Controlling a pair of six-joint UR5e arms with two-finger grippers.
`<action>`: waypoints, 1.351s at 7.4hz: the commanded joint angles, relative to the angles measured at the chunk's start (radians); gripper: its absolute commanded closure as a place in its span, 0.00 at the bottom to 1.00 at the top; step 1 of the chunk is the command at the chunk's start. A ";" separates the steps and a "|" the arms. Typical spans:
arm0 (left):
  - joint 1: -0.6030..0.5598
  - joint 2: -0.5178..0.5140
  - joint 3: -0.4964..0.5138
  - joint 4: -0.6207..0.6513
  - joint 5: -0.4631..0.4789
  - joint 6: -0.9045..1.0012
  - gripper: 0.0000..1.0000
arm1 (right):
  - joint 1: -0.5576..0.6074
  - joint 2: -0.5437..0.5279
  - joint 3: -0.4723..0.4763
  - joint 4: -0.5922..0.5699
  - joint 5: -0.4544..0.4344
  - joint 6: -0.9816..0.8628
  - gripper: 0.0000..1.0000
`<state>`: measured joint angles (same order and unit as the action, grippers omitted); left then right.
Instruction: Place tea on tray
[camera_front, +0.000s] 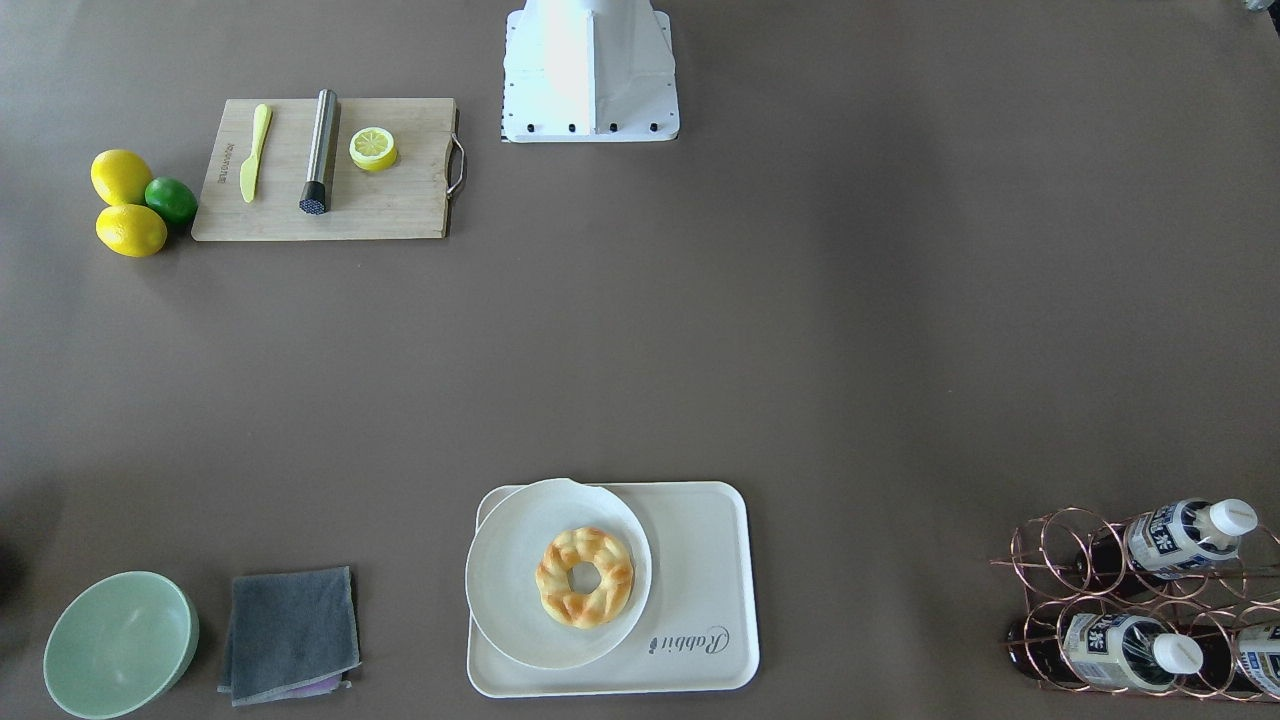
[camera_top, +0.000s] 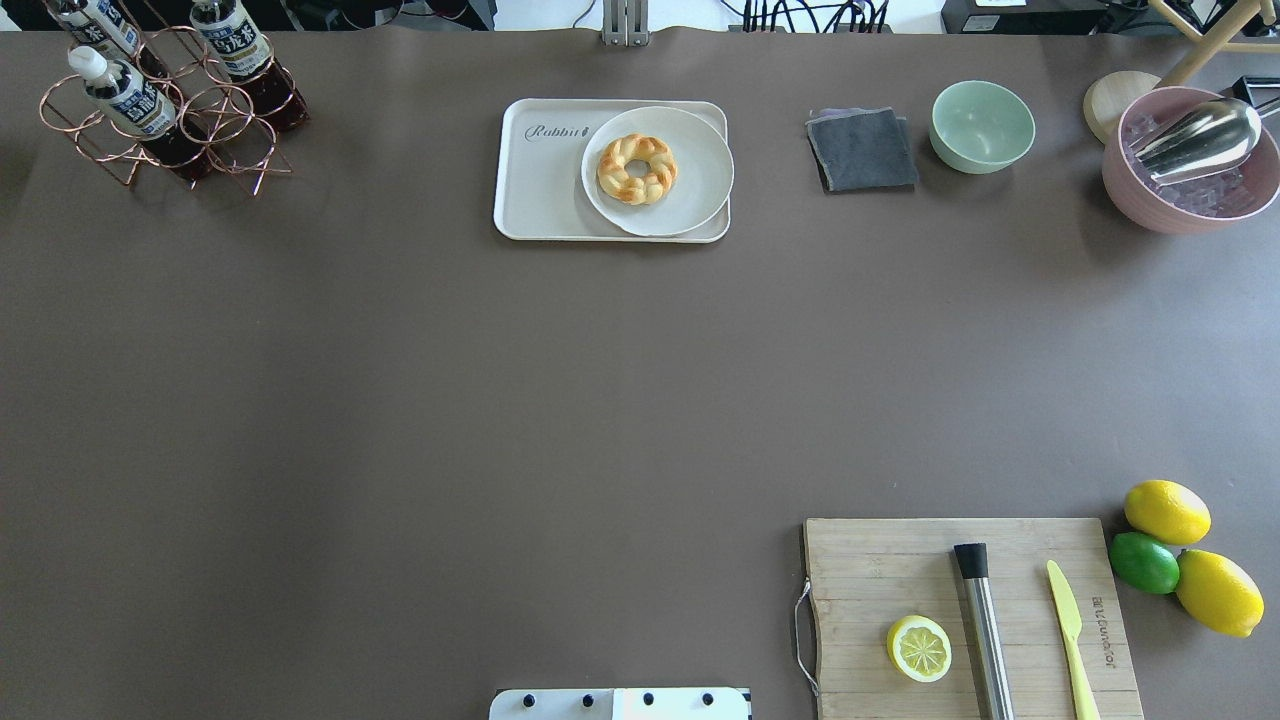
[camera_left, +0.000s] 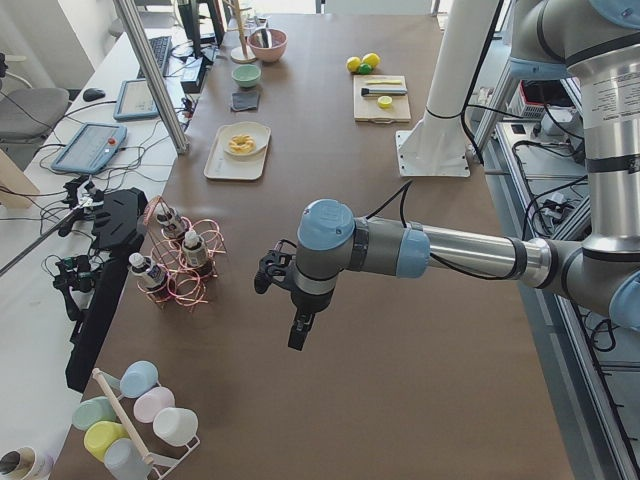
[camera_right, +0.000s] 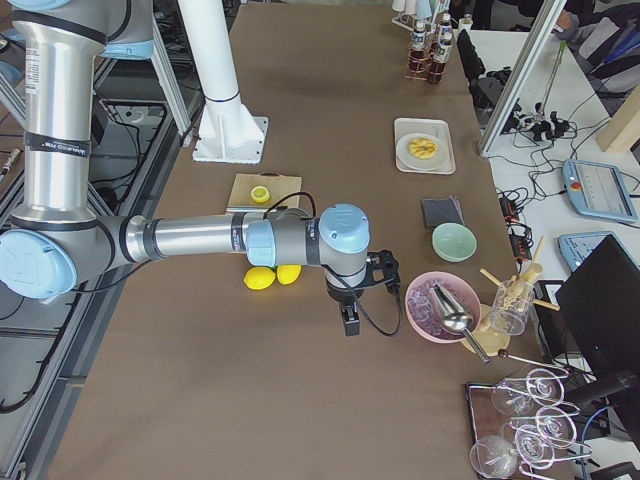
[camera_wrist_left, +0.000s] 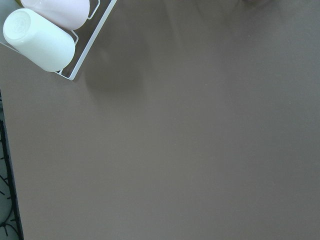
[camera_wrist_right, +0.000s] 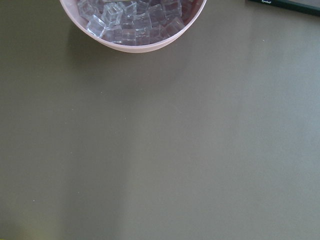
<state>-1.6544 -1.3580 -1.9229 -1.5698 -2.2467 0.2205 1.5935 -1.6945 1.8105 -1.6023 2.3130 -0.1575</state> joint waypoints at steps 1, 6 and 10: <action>-0.001 0.020 0.002 -0.050 -0.005 0.011 0.02 | 0.003 0.010 0.018 -0.001 0.006 0.001 0.00; 0.001 0.048 -0.031 -0.058 -0.010 0.013 0.02 | -0.006 0.001 0.018 0.001 0.010 0.009 0.00; -0.001 0.019 -0.027 -0.056 -0.010 0.011 0.03 | -0.004 0.009 0.013 0.004 0.006 0.007 0.00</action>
<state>-1.6564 -1.3238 -1.9512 -1.6264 -2.2564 0.2326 1.5888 -1.6938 1.8286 -1.5988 2.3144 -0.1503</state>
